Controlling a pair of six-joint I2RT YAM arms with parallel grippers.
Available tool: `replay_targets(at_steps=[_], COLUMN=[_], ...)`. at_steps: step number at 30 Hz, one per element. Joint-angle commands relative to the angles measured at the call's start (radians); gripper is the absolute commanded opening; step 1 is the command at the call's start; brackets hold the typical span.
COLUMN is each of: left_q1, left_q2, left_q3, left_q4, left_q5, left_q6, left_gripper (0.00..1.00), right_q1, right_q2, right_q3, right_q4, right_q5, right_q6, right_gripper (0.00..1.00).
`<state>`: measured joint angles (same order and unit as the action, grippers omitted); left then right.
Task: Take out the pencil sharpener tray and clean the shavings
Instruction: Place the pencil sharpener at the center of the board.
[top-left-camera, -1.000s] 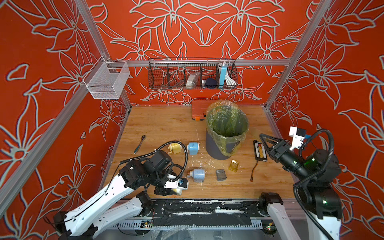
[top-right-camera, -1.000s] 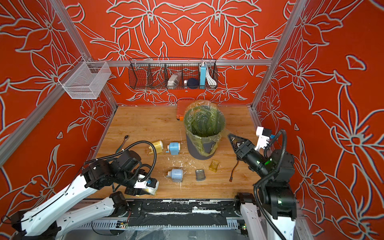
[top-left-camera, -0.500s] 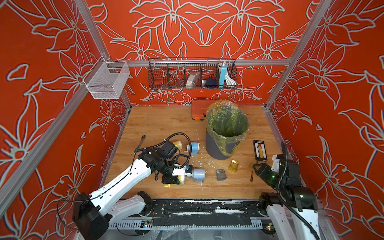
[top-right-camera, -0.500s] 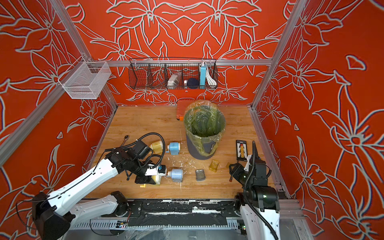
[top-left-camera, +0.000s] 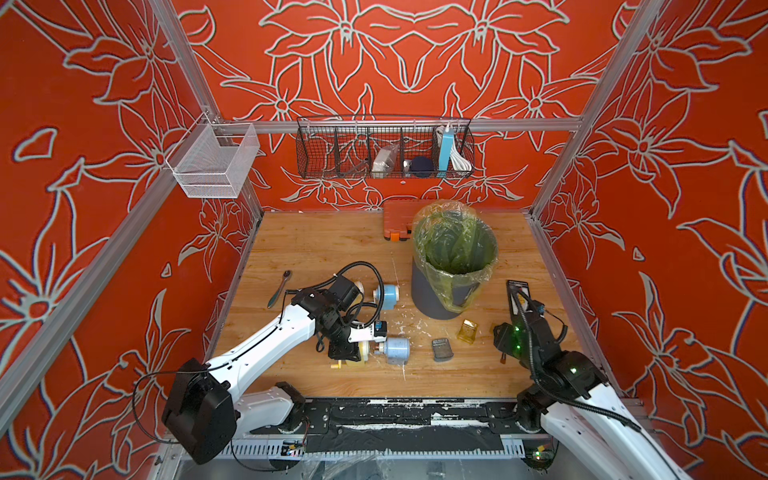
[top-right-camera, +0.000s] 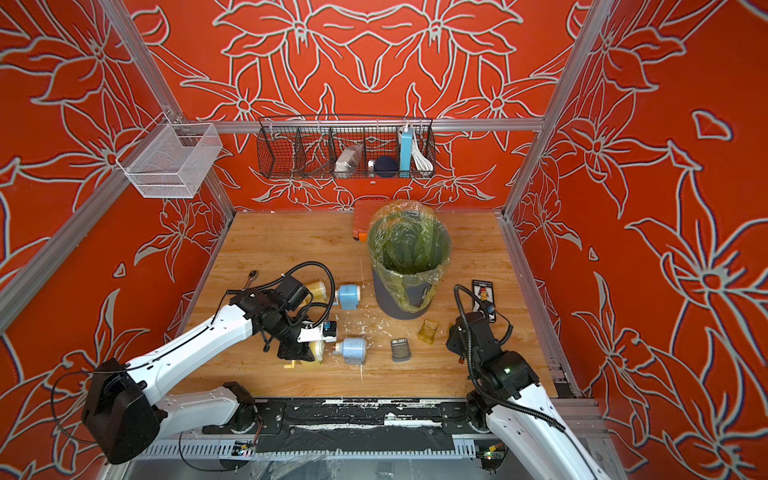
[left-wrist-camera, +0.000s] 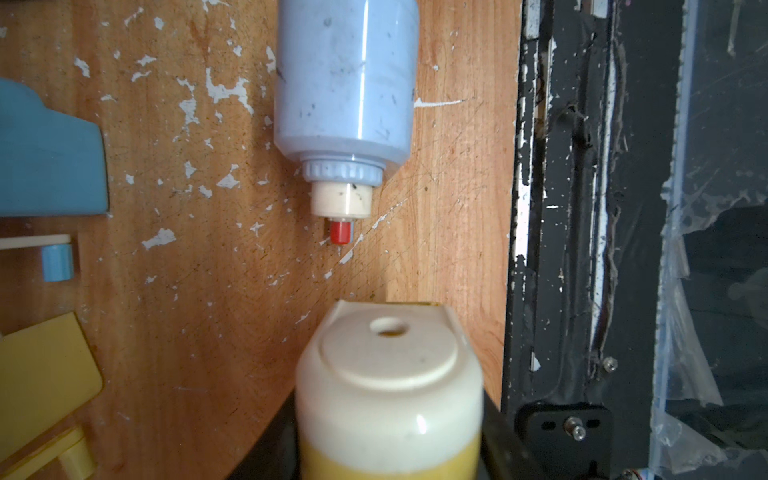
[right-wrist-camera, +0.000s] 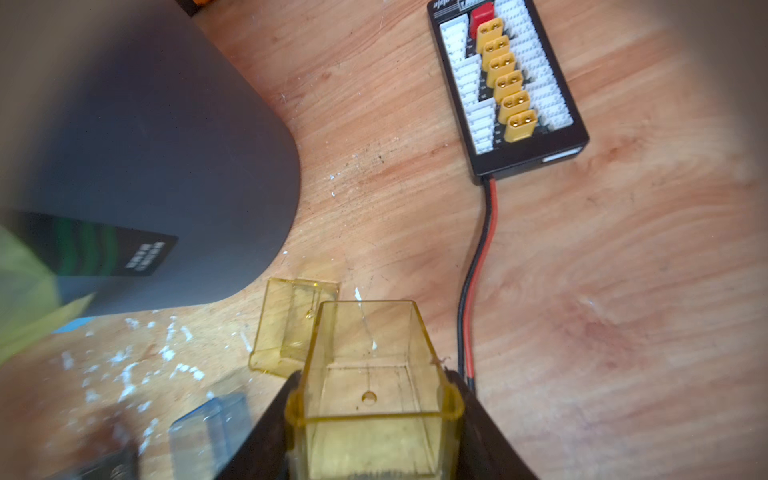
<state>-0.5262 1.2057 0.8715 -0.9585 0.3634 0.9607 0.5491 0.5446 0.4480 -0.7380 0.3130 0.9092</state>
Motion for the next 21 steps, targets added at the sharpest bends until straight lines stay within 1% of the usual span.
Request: replay_targets(at_steps=[1,5,7,9,10,12,15,16,18,19,21], left_q1=[0.02,0.035,0.041,0.047,0.05,0.054,0.059,0.061,0.062,0.063,0.063], left_q2=[0.0,0.02,0.045,0.07,0.082,0.099,0.112,0.113,0.111,0.108,0.104], left_q3=[-0.004,0.0,0.019,0.035,0.042,0.051,0.044,0.034,0.012,-0.002,-0.024], left_q4=[0.008,0.011,0.002,-0.004,-0.007,-0.008,0.007,0.024,0.049,0.063,0.088], left_q5=[0.008,0.015,0.02,0.017,0.011,-0.003,-0.031,-0.052,-0.08,-0.094,-0.11], left_q6=[-0.001,0.001,-0.003,-0.001,0.002,0.002,0.0,-0.003,-0.006,-0.008,-0.014], left_gripper=[0.0,0.0,0.0,0.0,0.0,0.0,0.0,0.0,0.0,0.0,0.0], right_q1=[0.089,0.1,0.11,0.141,0.165,0.216,0.219,0.219,0.223,0.224,0.224], right_q2=[0.055,0.143,0.211,0.26,0.273,0.278,0.288,0.303,0.334,0.354,0.392], right_q3=[-0.063,-0.153,-0.199,-0.248,-0.261,-0.277,-0.339,-0.366,-0.354,-0.352,-0.343], right_q4=[0.119,0.297,0.388,0.492,0.546,0.614,0.694,0.765,0.765,0.778,0.796], right_q5=[0.292,0.285,0.293,0.336,0.37,0.443,0.458,0.44,0.414,0.408,0.389], right_q6=[0.128,0.123,0.141,0.14,0.112,0.098,0.122,0.087,0.09,0.096,0.09], right_gripper=[0.0,0.0,0.0,0.0,0.0,0.0,0.0,0.05,0.18,0.28,0.42])
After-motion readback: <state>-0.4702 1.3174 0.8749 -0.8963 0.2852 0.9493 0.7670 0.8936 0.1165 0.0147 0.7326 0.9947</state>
